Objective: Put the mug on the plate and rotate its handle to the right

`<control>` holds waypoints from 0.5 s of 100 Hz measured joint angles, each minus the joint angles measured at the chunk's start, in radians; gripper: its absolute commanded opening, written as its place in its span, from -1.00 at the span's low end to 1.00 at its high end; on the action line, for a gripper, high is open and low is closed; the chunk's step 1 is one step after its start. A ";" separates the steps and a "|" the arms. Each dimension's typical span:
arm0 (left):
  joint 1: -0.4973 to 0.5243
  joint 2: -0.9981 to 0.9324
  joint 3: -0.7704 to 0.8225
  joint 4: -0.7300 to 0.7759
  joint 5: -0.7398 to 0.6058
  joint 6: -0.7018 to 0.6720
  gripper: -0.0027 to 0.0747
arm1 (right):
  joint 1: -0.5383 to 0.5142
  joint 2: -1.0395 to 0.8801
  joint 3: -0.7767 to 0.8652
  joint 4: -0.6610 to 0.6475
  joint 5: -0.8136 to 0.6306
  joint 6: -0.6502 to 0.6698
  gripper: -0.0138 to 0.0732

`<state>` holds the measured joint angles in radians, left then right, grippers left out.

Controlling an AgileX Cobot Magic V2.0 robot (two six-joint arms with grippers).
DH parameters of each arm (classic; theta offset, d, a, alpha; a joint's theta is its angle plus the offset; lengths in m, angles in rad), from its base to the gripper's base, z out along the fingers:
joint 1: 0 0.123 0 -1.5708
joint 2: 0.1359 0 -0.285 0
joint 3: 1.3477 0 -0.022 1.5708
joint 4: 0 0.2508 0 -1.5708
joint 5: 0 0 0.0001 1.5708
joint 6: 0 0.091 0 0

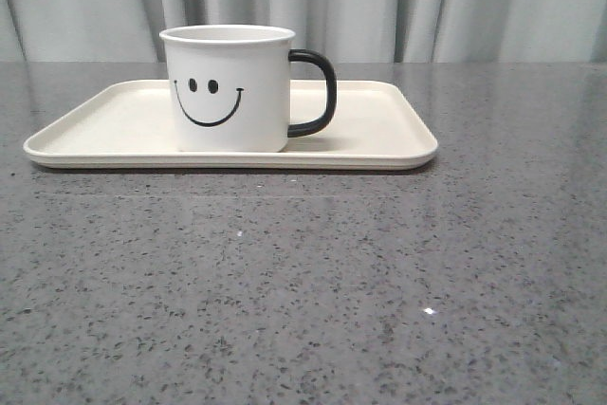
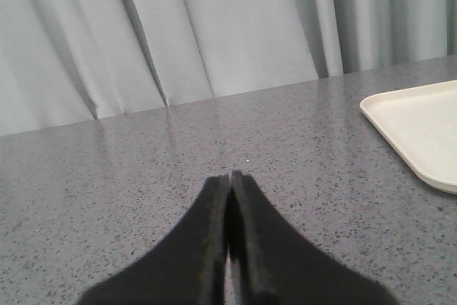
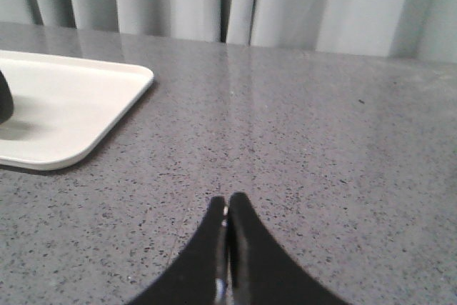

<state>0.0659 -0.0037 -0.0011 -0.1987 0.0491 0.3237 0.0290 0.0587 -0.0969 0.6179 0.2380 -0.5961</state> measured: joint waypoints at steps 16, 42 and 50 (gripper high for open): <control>0.000 0.000 0.000 0.000 0.000 0.000 -0.98 | 0.037 -0.036 0.055 0.004 -0.057 0.000 -0.83; 0.000 0.000 0.000 0.000 0.000 0.000 -0.98 | 0.037 -0.069 0.122 0.008 -0.086 0.000 -0.83; 0.000 0.000 0.000 0.000 0.000 0.000 -0.98 | 0.037 -0.069 0.123 0.007 -0.092 0.000 -0.83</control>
<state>0.0659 -0.0037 -0.0011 -0.1987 0.0491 0.3237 0.0663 -0.0099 0.0261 0.6252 0.1464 -0.5961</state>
